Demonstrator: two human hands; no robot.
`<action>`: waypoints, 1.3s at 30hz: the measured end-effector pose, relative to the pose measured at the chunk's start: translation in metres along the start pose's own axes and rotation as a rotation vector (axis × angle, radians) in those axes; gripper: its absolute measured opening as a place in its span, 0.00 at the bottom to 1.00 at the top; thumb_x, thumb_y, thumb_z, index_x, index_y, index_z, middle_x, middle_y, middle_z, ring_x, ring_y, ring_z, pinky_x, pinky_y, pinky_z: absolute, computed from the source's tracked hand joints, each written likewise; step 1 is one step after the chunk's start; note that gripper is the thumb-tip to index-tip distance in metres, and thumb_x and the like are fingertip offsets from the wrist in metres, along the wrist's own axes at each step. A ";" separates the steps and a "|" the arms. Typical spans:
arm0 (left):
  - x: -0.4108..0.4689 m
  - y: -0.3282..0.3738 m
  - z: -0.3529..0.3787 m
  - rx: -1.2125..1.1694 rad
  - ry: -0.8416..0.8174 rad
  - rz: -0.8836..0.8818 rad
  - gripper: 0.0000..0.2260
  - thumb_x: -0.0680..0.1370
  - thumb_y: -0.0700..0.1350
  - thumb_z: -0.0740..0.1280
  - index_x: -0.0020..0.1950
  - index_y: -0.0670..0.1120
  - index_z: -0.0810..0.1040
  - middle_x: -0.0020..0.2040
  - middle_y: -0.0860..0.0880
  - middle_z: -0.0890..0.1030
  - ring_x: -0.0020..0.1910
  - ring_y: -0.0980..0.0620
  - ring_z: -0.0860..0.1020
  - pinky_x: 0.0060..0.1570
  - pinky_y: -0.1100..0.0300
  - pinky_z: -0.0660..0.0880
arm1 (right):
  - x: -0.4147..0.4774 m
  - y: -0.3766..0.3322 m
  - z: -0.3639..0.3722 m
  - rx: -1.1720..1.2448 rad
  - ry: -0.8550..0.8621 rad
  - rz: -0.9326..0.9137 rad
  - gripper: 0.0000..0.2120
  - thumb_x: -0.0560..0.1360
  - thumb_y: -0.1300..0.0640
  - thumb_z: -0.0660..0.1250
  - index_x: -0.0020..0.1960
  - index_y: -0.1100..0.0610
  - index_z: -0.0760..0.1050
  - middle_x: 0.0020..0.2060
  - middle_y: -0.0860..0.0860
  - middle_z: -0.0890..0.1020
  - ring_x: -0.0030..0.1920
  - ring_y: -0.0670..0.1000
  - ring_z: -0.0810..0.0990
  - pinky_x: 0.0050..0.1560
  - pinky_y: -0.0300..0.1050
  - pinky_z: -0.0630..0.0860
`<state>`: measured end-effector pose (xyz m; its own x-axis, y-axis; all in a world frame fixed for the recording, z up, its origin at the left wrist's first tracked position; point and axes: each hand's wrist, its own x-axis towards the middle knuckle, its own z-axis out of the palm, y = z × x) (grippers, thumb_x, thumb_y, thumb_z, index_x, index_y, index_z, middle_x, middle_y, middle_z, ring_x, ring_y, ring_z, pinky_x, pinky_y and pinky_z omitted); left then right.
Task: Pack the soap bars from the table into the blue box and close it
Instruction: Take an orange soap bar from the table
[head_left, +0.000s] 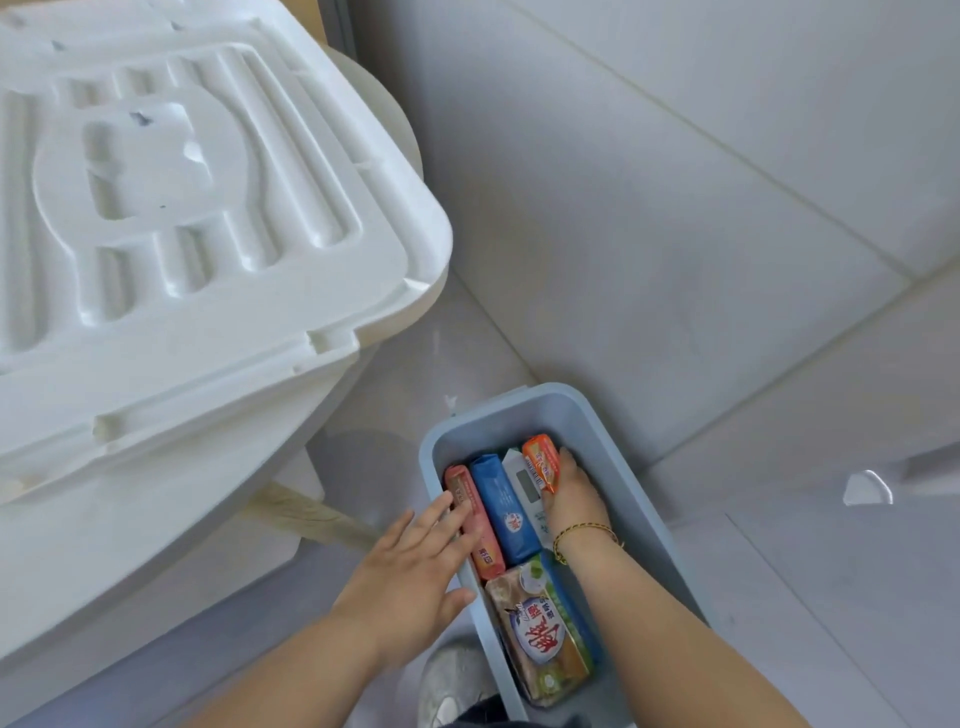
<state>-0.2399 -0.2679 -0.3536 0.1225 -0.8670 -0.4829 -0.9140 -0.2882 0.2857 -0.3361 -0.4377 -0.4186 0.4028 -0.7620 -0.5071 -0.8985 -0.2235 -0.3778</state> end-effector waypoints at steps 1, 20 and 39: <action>0.000 0.000 0.000 -0.001 -0.001 0.001 0.25 0.79 0.56 0.48 0.74 0.54 0.42 0.70 0.60 0.35 0.63 0.56 0.26 0.65 0.59 0.29 | 0.002 0.001 0.003 -0.005 -0.016 -0.005 0.31 0.76 0.62 0.58 0.74 0.55 0.49 0.69 0.58 0.67 0.66 0.58 0.70 0.67 0.54 0.68; -0.001 -0.001 0.001 -0.009 -0.008 -0.010 0.26 0.79 0.56 0.49 0.73 0.54 0.41 0.65 0.59 0.30 0.63 0.55 0.25 0.64 0.59 0.29 | -0.018 -0.008 0.013 -0.267 -0.227 -0.213 0.29 0.79 0.54 0.52 0.74 0.58 0.40 0.75 0.52 0.38 0.75 0.52 0.36 0.73 0.47 0.39; -0.035 0.013 -0.043 -0.096 0.227 -0.070 0.20 0.80 0.49 0.52 0.72 0.53 0.56 0.75 0.53 0.57 0.74 0.53 0.54 0.71 0.59 0.52 | -0.079 -0.022 -0.084 0.068 -0.096 -0.280 0.15 0.77 0.62 0.54 0.59 0.61 0.74 0.57 0.61 0.79 0.56 0.60 0.77 0.56 0.50 0.74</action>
<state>-0.2399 -0.2591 -0.2975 0.2780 -0.9094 -0.3094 -0.8604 -0.3789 0.3407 -0.3631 -0.4241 -0.3056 0.6511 -0.6146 -0.4453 -0.7374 -0.3732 -0.5630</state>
